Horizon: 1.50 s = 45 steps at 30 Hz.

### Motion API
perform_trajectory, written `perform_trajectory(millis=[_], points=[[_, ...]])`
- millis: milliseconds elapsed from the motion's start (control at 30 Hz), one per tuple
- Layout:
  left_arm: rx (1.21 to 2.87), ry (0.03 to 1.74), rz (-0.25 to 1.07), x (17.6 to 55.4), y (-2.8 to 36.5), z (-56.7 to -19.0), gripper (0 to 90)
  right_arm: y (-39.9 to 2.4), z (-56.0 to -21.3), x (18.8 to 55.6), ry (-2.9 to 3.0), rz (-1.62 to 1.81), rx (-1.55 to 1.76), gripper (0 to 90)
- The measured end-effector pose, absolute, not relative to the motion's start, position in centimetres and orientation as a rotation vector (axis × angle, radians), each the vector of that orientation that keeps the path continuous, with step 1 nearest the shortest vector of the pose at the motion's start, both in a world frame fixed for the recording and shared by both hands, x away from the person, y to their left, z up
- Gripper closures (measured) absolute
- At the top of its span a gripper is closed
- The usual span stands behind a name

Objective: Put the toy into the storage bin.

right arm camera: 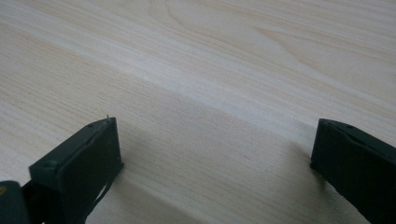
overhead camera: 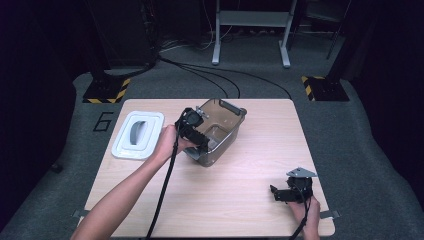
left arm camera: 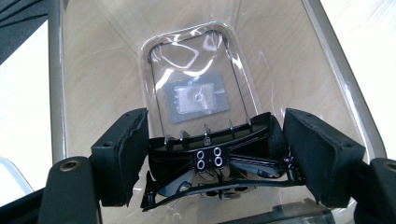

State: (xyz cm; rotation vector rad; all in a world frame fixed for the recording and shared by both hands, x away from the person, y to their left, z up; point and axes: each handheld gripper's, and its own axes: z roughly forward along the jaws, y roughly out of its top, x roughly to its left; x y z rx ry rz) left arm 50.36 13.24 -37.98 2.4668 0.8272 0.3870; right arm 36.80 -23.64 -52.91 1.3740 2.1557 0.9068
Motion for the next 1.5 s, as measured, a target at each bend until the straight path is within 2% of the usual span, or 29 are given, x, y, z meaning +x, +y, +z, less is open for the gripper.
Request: perform_trajectory(millis=[1233, 1500], points=[[2.436, 0.818, 0.331, 50.4, 13.9, -37.5, 14.1, -23.6, -52.9, 36.8, 2.156, 0.907, 1.374, 0.5], [2.390, 0.846, 0.328, 50.2, 15.1, -36.4, 7.9, -23.6, -52.9, 36.8, 2.156, 0.907, 1.374, 0.5]])
